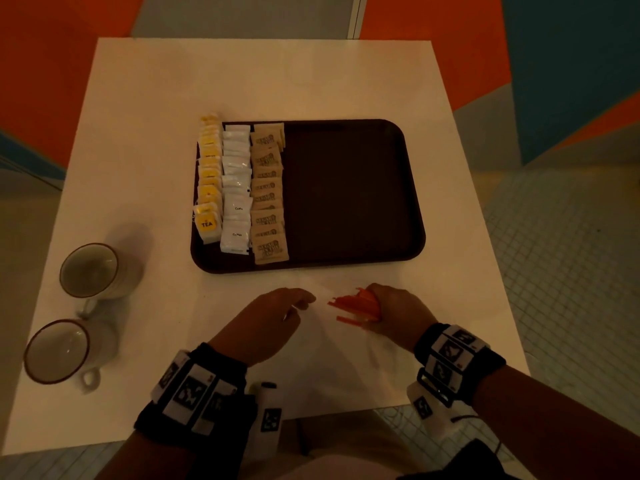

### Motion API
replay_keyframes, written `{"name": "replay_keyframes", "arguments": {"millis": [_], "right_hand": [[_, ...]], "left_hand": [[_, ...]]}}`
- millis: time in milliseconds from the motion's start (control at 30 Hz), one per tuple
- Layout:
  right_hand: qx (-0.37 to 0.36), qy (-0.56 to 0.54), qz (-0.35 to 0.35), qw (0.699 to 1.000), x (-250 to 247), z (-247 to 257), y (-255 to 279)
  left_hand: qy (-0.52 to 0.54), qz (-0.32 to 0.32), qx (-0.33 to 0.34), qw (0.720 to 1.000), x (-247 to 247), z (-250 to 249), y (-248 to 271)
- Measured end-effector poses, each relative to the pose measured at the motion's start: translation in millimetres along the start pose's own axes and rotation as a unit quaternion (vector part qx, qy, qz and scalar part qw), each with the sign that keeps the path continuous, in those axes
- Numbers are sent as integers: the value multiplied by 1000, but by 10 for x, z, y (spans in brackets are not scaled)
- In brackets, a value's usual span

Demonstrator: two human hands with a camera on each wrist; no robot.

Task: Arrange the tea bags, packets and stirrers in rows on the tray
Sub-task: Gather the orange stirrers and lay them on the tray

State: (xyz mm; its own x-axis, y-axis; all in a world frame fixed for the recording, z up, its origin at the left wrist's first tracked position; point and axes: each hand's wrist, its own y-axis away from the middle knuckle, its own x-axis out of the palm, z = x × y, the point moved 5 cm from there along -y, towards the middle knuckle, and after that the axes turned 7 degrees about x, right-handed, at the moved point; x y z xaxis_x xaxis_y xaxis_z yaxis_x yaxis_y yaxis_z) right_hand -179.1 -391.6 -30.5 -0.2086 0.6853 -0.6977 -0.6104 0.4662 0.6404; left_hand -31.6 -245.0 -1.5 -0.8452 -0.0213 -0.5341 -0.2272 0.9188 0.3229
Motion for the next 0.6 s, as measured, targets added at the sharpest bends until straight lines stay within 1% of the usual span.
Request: {"name": "replay_keyframes", "arguments": {"millis": [67, 233, 333, 433, 467, 533, 567, 600], "right_hand": [[-14, 29, -8, 999, 61, 22, 21], [-78, 143, -32, 986, 231, 165, 90], [-113, 197, -40, 973, 264, 218, 82], [-146, 219, -46, 964, 289, 228, 58], [-153, 224, -43, 961, 297, 228, 50], [-153, 217, -21, 964, 266, 241, 36], [-138, 182, -10, 973, 214, 234, 17], [-115, 116, -9, 987, 115, 241, 9]], "left_hand": [[12, 10, 3, 1000, 53, 33, 56], [79, 50, -37, 995, 235, 155, 127], [99, 46, -49, 993, 270, 159, 129], [143, 38, -64, 987, 276, 198, 125], [175, 32, -71, 982, 279, 215, 114], [256, 8, -94, 962, 279, 231, 85], [298, -16, -110, 948, 265, 230, 78], [341, -47, -124, 931, 239, 230, 71]]}}
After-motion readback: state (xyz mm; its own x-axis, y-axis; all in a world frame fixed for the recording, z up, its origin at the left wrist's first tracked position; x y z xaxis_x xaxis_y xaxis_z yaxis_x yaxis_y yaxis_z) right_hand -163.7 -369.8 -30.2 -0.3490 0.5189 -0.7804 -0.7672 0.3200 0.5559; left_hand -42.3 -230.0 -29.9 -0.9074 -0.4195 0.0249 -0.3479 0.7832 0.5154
